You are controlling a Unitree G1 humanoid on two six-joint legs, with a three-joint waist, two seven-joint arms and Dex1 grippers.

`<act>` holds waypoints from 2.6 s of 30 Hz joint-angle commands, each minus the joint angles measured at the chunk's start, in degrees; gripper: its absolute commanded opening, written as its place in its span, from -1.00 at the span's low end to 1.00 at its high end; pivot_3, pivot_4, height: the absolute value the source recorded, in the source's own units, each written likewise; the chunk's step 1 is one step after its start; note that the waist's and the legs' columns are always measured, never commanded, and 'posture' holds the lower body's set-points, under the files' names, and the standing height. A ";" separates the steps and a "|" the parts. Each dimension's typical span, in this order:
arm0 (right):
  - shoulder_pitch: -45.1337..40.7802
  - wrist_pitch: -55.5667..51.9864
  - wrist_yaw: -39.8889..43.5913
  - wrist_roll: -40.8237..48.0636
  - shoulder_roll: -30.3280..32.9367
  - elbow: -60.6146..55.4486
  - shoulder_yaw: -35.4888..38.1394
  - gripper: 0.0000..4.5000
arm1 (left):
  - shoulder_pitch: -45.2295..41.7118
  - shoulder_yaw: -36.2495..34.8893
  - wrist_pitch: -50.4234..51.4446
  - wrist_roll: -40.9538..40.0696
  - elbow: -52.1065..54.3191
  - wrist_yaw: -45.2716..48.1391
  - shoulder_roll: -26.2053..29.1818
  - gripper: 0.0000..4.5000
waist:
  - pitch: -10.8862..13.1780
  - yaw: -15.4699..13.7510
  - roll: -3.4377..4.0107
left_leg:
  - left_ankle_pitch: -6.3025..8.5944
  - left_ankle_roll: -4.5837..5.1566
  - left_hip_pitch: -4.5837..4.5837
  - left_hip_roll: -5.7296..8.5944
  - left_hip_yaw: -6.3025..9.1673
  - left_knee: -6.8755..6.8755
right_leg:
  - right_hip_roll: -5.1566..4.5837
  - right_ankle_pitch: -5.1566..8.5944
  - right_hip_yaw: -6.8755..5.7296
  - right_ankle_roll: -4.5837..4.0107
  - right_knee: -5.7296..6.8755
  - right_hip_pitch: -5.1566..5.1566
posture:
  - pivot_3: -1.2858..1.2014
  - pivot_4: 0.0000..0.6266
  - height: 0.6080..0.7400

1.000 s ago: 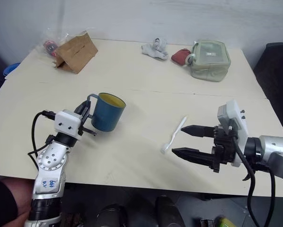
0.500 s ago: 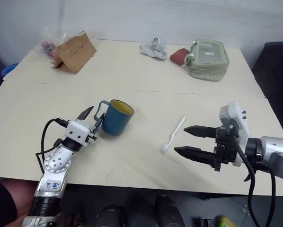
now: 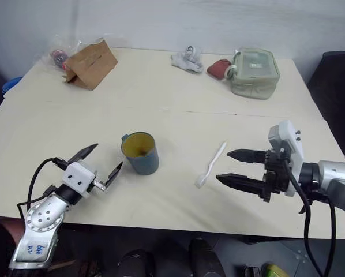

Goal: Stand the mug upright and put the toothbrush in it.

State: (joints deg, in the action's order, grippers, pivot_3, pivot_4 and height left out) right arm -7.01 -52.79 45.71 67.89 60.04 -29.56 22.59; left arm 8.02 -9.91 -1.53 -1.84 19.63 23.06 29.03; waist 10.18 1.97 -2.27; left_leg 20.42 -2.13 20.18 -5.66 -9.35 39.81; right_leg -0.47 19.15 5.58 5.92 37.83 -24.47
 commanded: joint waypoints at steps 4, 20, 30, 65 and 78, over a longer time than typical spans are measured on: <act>1.63 2.81 2.85 -6.63 0.53 2.89 1.92 1.00 | 4.56 -19.10 33.09 -30.19 9.70 20.98 19.53 1.00 | -0.01 0.59 -0.02 | 0.00 -0.04 -0.07 -0.06 0.02 -0.12 | 0.00 0.07 -0.11 -0.16 0.05 -0.05 | 0.03 -0.52 1.00; -16.56 30.90 23.86 -40.89 4.65 20.17 -20.21 1.00 | -2.74 -28.74 36.68 -33.38 -10.63 65.16 52.39 1.00 | 0.40 3.26 0.63 | -0.09 -0.21 0.04 0.01 -0.36 -0.72 | 0.10 0.22 -0.24 -0.41 -0.01 -0.67 | 0.03 -0.52 1.00; -44.09 54.43 35.71 -61.53 -14.98 49.18 -42.67 1.00 | -5.94 -26.67 35.16 -32.90 -10.91 65.27 52.19 1.00 | 0.51 5.11 0.75 | -0.14 -0.23 0.06 0.00 -0.78 -0.63 | 0.10 0.20 0.10 -0.37 0.27 -0.99 | 0.03 -0.52 1.00; -57.99 76.40 46.78 -76.70 -32.90 89.28 -49.42 -0.77 | -9.15 -27.93 39.48 -33.36 -8.02 63.16 49.65 1.00 | 0.46 10.77 0.68 | -0.27 -0.48 -0.08 -0.15 -0.42 -0.09 | 0.02 0.35 -0.26 -0.64 1.40 -0.93 | 0.03 -0.52 1.00; -38.01 30.41 39.64 -49.88 -26.31 39.82 -33.51 -0.97 | -4.56 -40.11 48.83 -34.48 -8.62 60.12 42.62 1.00 | 0.46 9.67 0.67 | -0.21 -0.60 0.13 -0.22 0.57 -0.12 | -0.07 0.50 -0.46 -0.81 1.65 -0.99 | 0.03 -0.52 1.00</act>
State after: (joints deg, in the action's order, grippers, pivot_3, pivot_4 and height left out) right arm -43.96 -13.23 86.84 11.43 33.19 19.32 -14.99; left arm 3.26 -45.48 46.37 -35.95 10.67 83.67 71.90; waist 10.64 11.63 -1.61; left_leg 20.24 -2.79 20.32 -5.88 -8.66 39.72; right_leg -0.54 19.65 5.15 5.10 39.46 -25.47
